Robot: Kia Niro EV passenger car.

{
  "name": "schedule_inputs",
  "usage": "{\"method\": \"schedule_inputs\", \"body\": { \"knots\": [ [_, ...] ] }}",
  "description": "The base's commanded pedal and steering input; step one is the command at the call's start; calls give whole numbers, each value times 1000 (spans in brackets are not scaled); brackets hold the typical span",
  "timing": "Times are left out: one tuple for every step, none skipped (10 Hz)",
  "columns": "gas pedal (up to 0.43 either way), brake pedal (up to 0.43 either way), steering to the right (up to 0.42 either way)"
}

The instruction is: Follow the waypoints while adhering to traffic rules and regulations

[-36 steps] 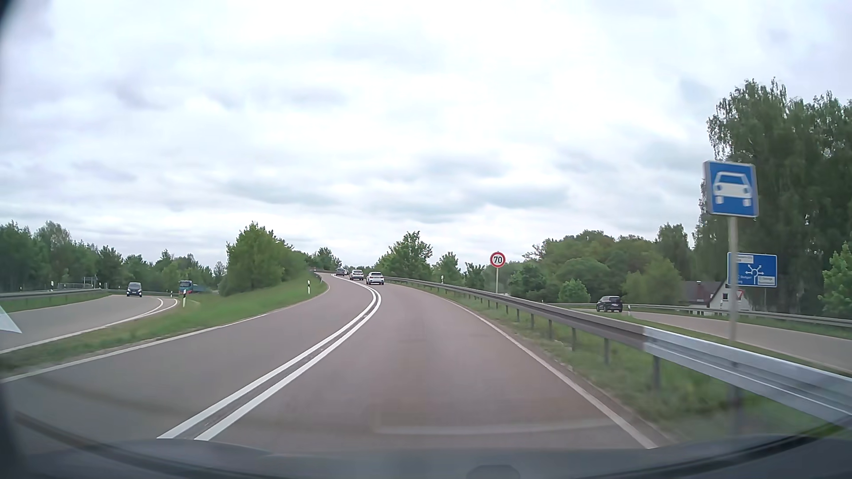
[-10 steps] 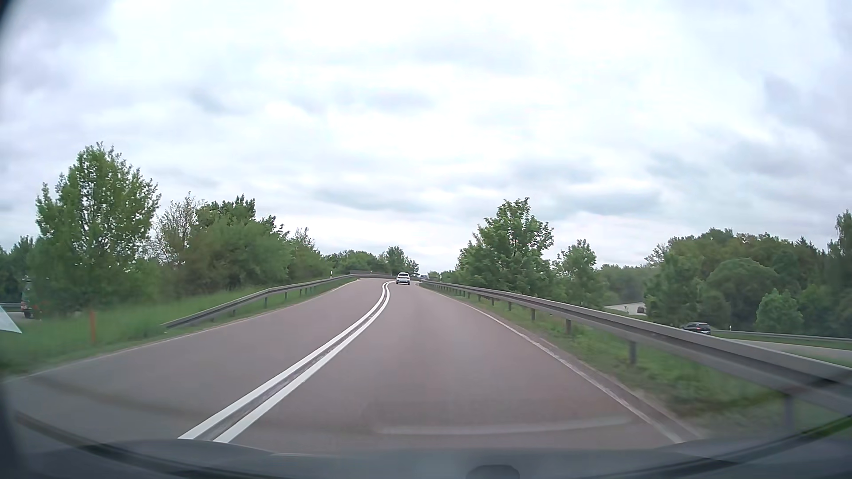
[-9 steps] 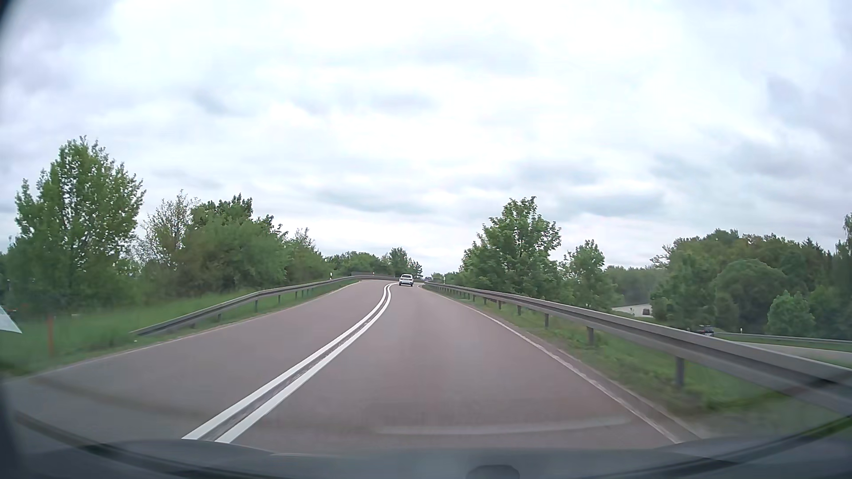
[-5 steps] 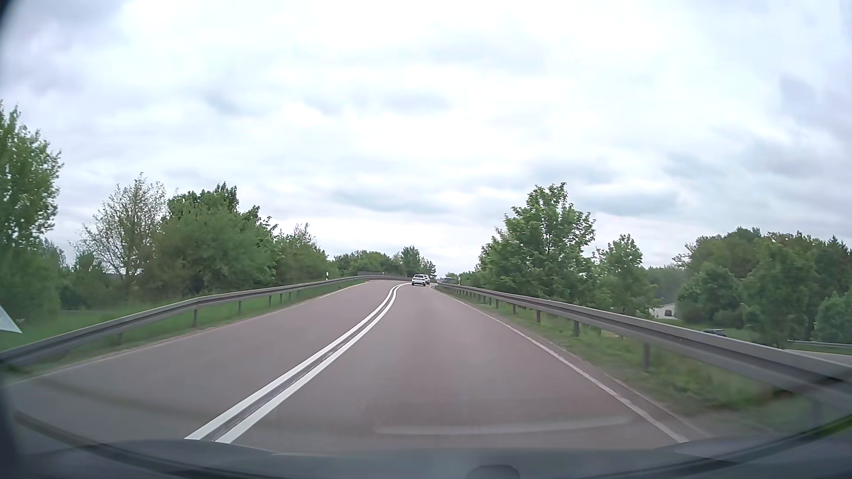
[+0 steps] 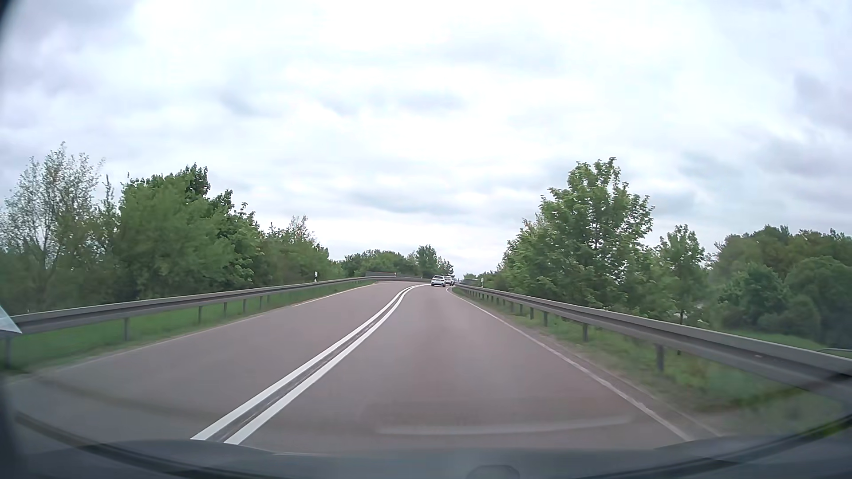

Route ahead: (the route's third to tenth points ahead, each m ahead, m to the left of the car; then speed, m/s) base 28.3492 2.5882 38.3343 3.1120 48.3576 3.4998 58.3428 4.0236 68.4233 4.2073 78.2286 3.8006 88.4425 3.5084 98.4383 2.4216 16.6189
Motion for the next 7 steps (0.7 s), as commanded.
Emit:
{"method": "schedule_inputs", "body": {
  "knots": [
    [220,0,-21],
    [220,0,-21],
    [209,0,-21],
    [197,0,-20],
    [189,0,-17],
    [177,0,-10],
    [177,0,-9]
  ]
}}
